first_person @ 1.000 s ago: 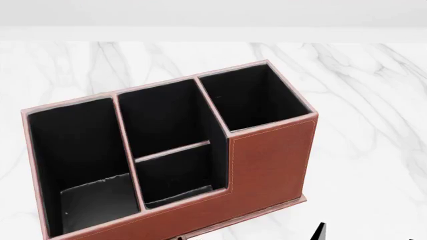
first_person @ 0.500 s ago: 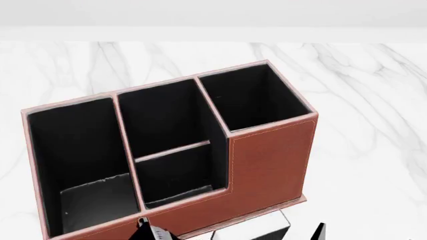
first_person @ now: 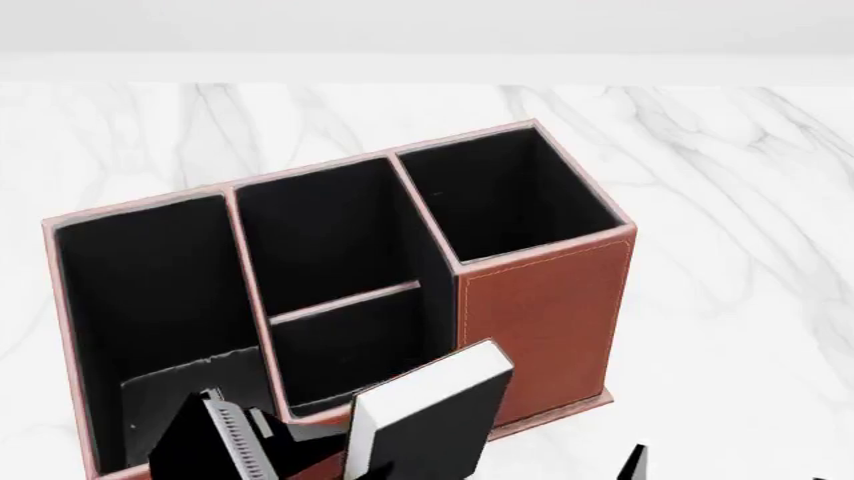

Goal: Pick up the book and place it in the back compartment of the caddy.

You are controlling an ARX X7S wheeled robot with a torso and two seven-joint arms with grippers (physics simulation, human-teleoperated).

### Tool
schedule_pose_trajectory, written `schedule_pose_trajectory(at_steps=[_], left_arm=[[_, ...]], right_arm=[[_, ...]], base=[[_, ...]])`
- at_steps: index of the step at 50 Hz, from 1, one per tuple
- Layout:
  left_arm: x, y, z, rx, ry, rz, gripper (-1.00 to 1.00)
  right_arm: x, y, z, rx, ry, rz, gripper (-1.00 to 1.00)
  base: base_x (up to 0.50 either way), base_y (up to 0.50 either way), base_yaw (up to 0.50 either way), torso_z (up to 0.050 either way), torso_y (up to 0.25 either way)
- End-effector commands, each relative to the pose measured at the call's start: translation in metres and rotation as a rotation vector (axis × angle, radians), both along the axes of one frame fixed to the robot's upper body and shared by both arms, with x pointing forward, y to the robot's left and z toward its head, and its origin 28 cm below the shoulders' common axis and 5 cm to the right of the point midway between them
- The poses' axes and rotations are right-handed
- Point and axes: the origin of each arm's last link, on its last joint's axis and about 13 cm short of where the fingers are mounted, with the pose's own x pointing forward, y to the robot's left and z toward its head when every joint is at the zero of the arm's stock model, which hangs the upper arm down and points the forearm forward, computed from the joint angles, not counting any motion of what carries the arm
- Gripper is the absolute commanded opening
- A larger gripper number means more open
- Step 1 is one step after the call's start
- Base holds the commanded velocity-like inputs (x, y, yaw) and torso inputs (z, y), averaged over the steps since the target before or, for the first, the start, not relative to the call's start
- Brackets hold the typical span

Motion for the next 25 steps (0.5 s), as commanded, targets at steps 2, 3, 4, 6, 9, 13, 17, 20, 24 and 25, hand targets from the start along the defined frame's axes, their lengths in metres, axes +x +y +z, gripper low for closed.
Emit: schedule_pose_trajectory(at_steps=[2,3,4,6,9,13,17,20,24,25], left_arm=[[-0.001,0.014,0.028,-0.145,-0.021,0.02,-1.0],[-0.001,0.015,0.029,-0.147,-0.016,0.023,-1.0],[-0.001,0.017,0.031,-0.166,-0.022,0.026,-1.0],[-0.002,0.021,0.034,-0.186,-0.027,0.032,-1.0],[-0.002,0.024,0.037,-0.211,-0.031,0.038,-1.0],[-0.003,0.03,0.043,-0.277,-0.041,0.046,-1.0],[-0.002,0.035,0.047,-0.341,-0.037,0.048,-1.0],[-0.001,0.037,0.049,-0.374,-0.035,0.048,-1.0],[-0.001,0.039,0.051,-0.39,-0.034,0.047,-1.0],[-0.001,0.039,0.051,-0.389,-0.034,0.05,-1.0]], right_arm=[[0.001,0.001,-0.001,-0.003,0.005,0.001,1.0],[0.001,0.001,-0.001,-0.003,0.005,0.002,1.0],[0.001,0.001,-0.001,-0.003,0.005,0.002,1.0],[0.001,0.001,-0.002,-0.003,0.005,0.001,1.0],[0.002,0.001,-0.002,-0.004,0.006,0.002,1.0],[0.002,0.001,-0.002,-0.005,0.008,0.003,1.0],[0.002,0.002,-0.003,-0.008,0.01,0.006,1.0],[0.002,0.002,-0.003,-0.011,0.013,0.009,1.0],[0.003,0.002,-0.003,-0.013,0.018,0.008,1.0],[0.003,0.002,-0.003,-0.014,0.02,0.01,1.0]], base=[[0.0,0.0,0.0,0.0,0.0],[0.0,0.0,0.0,0.0,0.0],[0.0,0.0,0.0,0.0,0.0],[0.0,0.0,0.0,0.0,0.0],[0.0,0.0,0.0,0.0,0.003],[0.0,0.0,0.0,0.0,0.0],[0.0,0.0,0.0,0.0,0.003],[0.0,0.0,0.0,0.0,0.0],[0.0,0.0,0.0,0.0,0.002],[0.0,0.0,0.0,0.0,0.0]])
